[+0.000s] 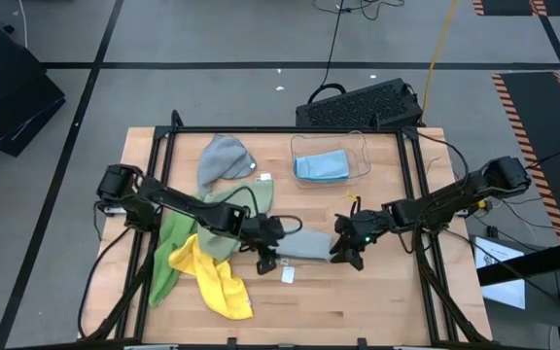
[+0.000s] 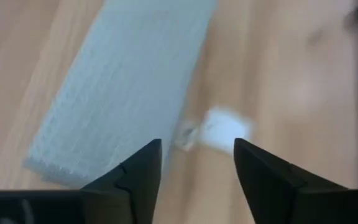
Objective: Fold microfiber towels
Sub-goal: Fold the light gray towel
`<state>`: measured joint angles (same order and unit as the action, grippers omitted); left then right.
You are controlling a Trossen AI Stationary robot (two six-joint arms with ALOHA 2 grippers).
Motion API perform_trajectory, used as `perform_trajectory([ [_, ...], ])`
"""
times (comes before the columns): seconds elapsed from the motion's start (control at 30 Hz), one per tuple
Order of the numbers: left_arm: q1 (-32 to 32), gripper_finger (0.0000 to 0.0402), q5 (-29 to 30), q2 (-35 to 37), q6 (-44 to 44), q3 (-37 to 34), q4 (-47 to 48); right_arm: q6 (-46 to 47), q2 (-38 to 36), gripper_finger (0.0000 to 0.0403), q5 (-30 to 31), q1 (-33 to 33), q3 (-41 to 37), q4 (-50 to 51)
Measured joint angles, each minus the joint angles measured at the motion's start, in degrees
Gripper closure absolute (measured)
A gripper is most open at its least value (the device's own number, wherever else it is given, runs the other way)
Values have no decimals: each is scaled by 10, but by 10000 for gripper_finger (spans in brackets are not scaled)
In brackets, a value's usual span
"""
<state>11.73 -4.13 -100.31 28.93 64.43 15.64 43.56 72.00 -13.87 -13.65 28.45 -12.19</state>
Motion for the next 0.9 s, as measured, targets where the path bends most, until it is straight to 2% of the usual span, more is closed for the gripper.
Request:
perform_trajectory([
  [0.07, -3, 192, -6, 15, 12, 8, -11, 12, -10, 225, 1, -2, 0, -20],
  [0.13, -2, 194, 36, 18, 13, 9, -35, 13, -13, 232, 5, -6, 0, -30],
  [0.2, 0, 204, 88, 15, 14, 8, -35, 7, -7, 241, 37, -11, 0, -47],
  [0.3, -8, 231, 106, -13, 17, 9, -42, -26, 13, 257, 83, -14, 0, -66],
  [0.5, -16, 292, 64, -72, 26, 8, -64, -50, 87, 301, 127, -13, 1, -123],
  [0.6, -13, 315, 52, -99, 41, 7, -40, -53, 127, 328, 123, -14, 0, -120],
  [0.73, -22, 332, 6, -107, 73, 8, -40, -39, 160, 355, 123, -13, 0, -82],
  [0.9, -47, 334, -85, -85, 66, 15, -20, -37, 141, 361, 116, -10, 0, -82],
])
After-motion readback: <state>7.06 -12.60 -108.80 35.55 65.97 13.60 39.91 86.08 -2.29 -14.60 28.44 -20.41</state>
